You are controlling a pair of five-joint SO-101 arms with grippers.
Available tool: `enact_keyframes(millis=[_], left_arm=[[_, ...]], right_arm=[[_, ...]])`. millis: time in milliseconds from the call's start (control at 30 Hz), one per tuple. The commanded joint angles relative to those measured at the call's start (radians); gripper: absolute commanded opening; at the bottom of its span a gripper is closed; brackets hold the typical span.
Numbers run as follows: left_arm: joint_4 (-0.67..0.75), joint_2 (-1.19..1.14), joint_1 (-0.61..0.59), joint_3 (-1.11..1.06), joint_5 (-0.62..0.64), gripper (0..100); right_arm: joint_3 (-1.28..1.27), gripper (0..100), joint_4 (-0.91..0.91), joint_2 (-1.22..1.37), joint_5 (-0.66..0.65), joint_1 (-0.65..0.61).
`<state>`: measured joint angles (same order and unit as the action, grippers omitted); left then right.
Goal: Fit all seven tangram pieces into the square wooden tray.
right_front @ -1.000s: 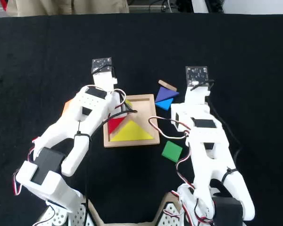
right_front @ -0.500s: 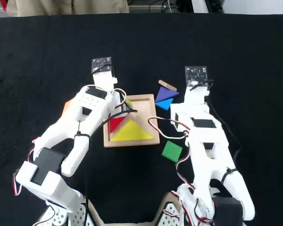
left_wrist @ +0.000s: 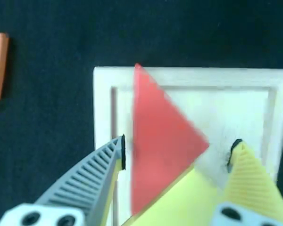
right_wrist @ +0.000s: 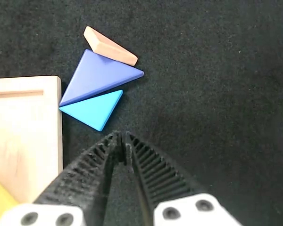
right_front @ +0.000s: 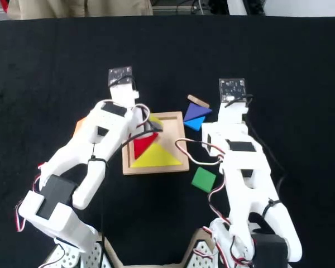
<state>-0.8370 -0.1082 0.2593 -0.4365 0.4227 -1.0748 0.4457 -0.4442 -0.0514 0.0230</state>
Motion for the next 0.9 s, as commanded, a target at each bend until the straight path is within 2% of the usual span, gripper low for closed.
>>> enact_keyframes(millis=[0, 100, 167, 333, 533, 867], left_arm=[[0.029, 0.029, 0.013, 0.170, -0.071, 35], [0.063, -0.012, 0.081, 0.228, -0.150, 35], [0.074, -0.060, 0.111, 0.259, -0.155, 35], [0.077, -0.233, 0.107, 0.367, -0.160, 35], [-0.074, -0.342, 0.093, 0.496, -0.160, 35], [-0.253, -0.351, 0.054, 0.501, -0.161, 35]], right_arm=[[0.012, 1.1, -0.018, 0.010, 0.009, -0.015], [0.012, 1.1, -0.018, 0.010, 0.009, -0.015], [0.012, 1.1, -0.018, 0.010, 0.009, -0.015], [0.012, 1.1, -0.018, 0.010, 0.009, -0.015], [0.012, 1.1, -0.018, 0.010, 0.009, -0.015], [0.012, 1.1, -0.018, 0.010, 0.009, -0.015]])
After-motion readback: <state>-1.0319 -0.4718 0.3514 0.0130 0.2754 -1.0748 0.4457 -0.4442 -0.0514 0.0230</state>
